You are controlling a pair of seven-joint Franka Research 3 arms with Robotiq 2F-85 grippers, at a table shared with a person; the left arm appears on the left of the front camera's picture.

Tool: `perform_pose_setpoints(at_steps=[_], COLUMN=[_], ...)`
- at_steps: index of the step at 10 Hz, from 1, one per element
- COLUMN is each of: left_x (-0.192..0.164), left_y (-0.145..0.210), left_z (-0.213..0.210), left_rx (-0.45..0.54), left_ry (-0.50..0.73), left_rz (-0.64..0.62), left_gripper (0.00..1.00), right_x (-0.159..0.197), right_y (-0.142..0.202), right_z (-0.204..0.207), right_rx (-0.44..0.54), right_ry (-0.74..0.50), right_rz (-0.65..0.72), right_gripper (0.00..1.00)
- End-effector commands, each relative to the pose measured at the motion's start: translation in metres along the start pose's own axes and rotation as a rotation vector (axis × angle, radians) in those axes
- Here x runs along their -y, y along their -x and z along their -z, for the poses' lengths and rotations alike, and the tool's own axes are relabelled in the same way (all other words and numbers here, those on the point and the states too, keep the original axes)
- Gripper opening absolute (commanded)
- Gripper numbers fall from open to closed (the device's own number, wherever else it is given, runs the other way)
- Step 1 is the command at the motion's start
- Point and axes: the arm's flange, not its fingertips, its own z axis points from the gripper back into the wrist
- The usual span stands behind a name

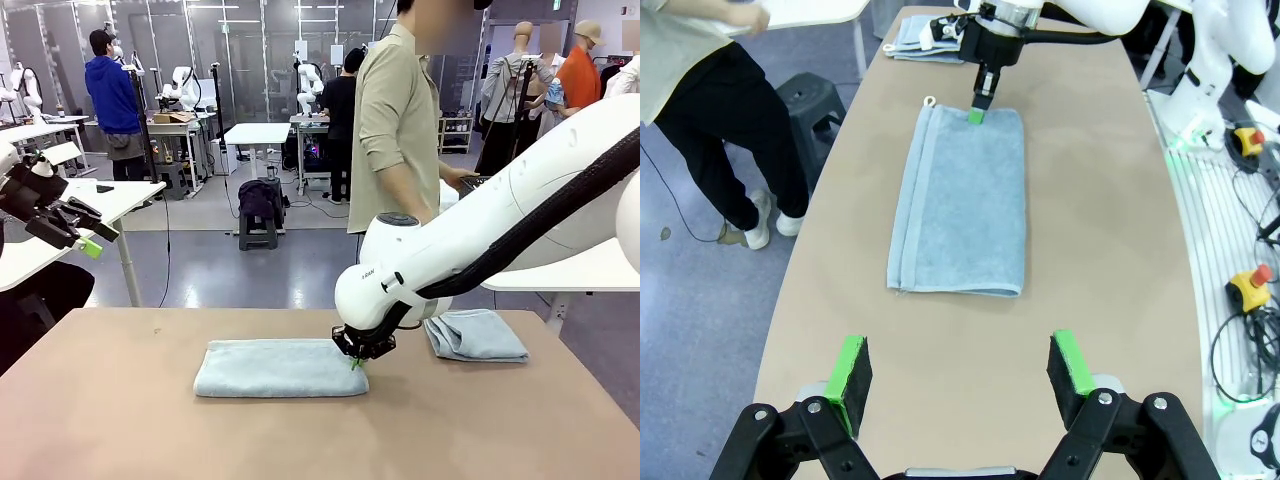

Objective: Fold the towels and place them in the basket.
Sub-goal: When a person lays out a Towel with hook on the table, fold it in half twice.

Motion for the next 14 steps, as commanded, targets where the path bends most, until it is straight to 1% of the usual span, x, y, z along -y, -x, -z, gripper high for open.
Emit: perform_pose_setpoints(at_steps=[1,2,4,6,7,10,12,14], left_x=[0.002,0.002,0.002,0.002,0.002,0.002,0.002,0.002], left_y=[-0.002,-0.002,-0.002,-0.002,-0.002,-0.002,-0.002,-0.002], left_z=[-0.002,-0.002,-0.002,-0.002,-0.002,-0.002,-0.002,-0.002], left_rx=[-0.015,-0.015,-0.015,-0.015,-0.015,-0.015,-0.015,-0.015], left_ry=[-0.005,-0.005,-0.005,-0.005,-0.005,-0.005,-0.005,-0.005], left_rz=[-0.001,-0.001,-0.001,-0.001,-0.001,-0.001,-0.001,-0.001], left_gripper=[0.9,0.9,0.9,0.9,0.9,0.9,0.9,0.9], right_x=[0.014,0.022,0.034,0.036,0.031,-0.007,-0.047,-0.086], right_y=[-0.005,-0.007,-0.011,-0.009,-0.004,0.011,0.024,0.029], right_z=[-0.014,-0.022,-0.033,-0.041,-0.046,-0.062,-0.073,-0.076], right_rx=[0.011,0.015,0.016,0.006,0.007,0.02,0.049,0.083], right_ry=[0.018,0.022,0.037,0.068,0.098,0.16,0.197,0.205], right_rz=[-0.051,-0.078,-0.083,-0.062,-0.057,-0.08,-0.113,-0.162], right_gripper=[0.0,0.0,0.0,0.0,0.0,0.0,0.0,0.0])
